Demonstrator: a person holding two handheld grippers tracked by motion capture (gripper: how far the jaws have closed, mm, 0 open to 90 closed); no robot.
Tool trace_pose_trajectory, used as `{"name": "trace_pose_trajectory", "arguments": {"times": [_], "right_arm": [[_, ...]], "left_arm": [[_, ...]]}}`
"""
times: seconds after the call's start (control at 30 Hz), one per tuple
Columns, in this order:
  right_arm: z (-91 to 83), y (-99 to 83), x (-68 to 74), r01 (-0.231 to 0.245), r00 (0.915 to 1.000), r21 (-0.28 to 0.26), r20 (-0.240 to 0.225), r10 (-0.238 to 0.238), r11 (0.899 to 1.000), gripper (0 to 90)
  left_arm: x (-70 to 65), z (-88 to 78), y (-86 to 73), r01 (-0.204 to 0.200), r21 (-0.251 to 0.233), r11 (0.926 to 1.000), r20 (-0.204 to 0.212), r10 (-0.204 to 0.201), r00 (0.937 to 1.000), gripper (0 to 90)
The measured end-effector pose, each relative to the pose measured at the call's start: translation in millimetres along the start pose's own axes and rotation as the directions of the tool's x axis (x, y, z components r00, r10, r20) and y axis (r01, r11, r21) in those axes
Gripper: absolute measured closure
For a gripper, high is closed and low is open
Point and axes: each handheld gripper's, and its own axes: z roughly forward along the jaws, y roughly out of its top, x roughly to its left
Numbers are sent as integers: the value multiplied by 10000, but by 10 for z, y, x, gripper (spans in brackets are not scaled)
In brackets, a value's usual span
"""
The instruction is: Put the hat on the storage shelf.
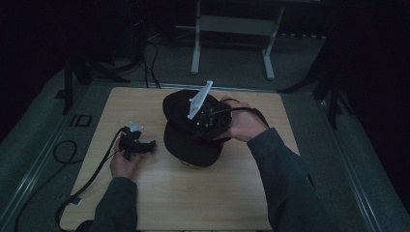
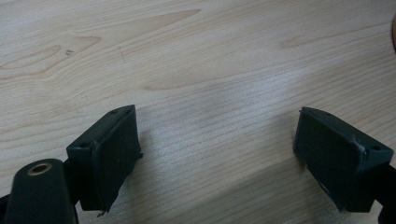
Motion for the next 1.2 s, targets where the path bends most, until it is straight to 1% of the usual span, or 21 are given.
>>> {"name": "trace_pose_trajectory", "arguments": {"times": [0.17,0.27,0.33,0.57,0.77,0.87,0.9,0.97,1.0,1.03,1.1,1.13,1.2], "right_arm": [[17,5,-2,-64,9999,-26,-82,64,10000,665],[2,7,-7,-94,9998,-178,-154,92,9998,647],[-3,2,-11,-102,9999,-131,-112,101,9999,637],[-32,-28,-16,-131,9999,-131,-33,131,9998,629],[-78,-74,-5,-119,9999,35,113,118,9999,633],[-107,-112,0,-156,9997,137,188,153,9998,635],[-120,-132,-1,-164,9997,121,186,162,9998,643],[-141,-192,-14,-335,9993,-10,170,335,9994,643],[-141,-192,-14,-335,9993,-10,170,335,9994,643],[-151,-256,-26,-406,9987,119,314,402,9991,643],[-167,-319,-15,-540,9982,36,254,539,9985,643],[-172,-350,-8,-519,9983,26,255,518,9986,643],[-180,-404,19,-530,9978,133,404,524,9985,634]], "left_arm": [[0,0,0,3,-7,10000,0,-3,10000,139],[-2,2,0,30,-25,10000,-1,-30,10000,139],[-2,2,0,30,-25,10000,-1,-30,10000,139],[-2,2,0,29,-28,10000,1,-29,10000,139],[-2,2,0,33,-26,10000,0,-33,10000,139],[-2,2,0,31,-30,10000,2,-31,10000,139],[-2,2,0,30,-26,10000,1,-30,10000,139],[-2,2,0,31,-32,10000,2,-31,10000,138],[-2,2,0,31,-32,10000,2,-31,10000,139],[-2,2,0,30,-30,10000,0,-30,10000,139],[-1,2,0,31,-30,10000,2,-31,10000,139],[-2,2,0,31,-30,10000,1,-31,10000,138],[-1,2,0,29,-29,10000,1,-29,10000,138]]}}
